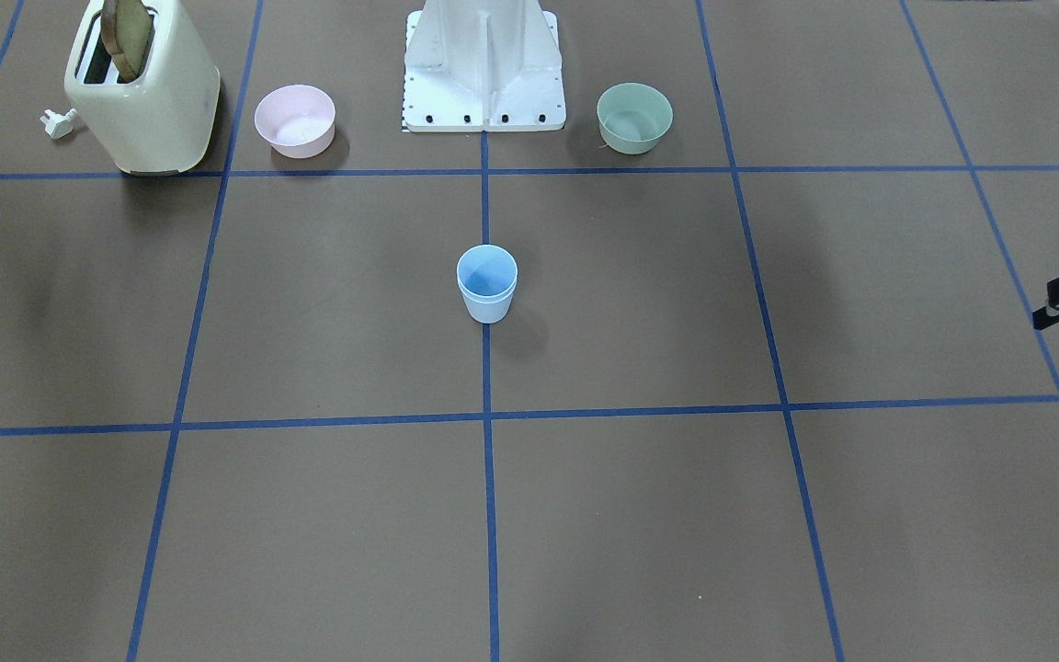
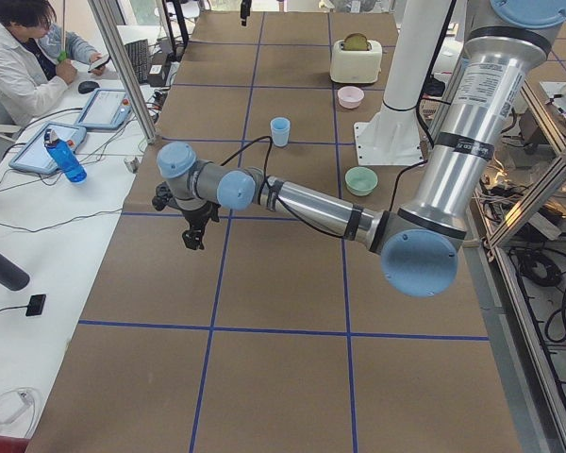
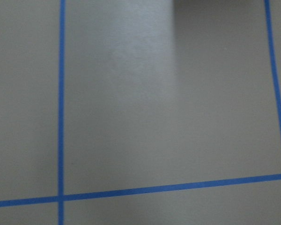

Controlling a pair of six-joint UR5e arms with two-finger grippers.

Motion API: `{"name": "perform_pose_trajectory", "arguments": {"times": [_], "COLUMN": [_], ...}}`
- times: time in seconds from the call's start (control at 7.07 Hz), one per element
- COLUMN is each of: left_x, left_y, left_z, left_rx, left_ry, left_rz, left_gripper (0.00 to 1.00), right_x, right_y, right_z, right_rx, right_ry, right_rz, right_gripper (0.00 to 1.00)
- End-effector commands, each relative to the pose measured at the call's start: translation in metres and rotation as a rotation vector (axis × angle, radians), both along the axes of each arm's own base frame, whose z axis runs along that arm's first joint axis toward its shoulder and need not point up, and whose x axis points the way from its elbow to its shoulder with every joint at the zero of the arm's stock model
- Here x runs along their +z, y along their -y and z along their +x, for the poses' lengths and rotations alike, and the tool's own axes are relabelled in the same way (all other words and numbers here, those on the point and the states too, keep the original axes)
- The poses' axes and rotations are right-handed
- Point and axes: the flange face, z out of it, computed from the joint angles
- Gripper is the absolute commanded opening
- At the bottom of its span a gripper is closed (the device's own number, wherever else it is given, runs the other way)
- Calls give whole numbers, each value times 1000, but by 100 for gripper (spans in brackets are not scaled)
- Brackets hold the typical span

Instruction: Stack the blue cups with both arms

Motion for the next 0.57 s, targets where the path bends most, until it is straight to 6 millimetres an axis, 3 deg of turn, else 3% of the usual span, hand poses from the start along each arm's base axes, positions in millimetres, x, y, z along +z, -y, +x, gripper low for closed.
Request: {"name": "perform_pose_trajectory", "arguments": {"times": [0.0, 0.28, 0.42], "left_x": [65, 99, 109], "left_y": [-44, -75, -84], "left_z": [-52, -63, -65], "left_rx": [-28, -45, -47], "left_ry": [2, 5, 7], "left_rz": [-52, -117, -135], "left_gripper": [98, 98, 98], "right_x": [75, 121, 129], "right_y": [-45, -84, -93], "right_z": [62, 72, 78], "right_rx": [22, 32, 43], "right_ry": [-15, -20, -21], "right_rz": [-70, -152, -169], "right_gripper": [100, 100, 100]}}
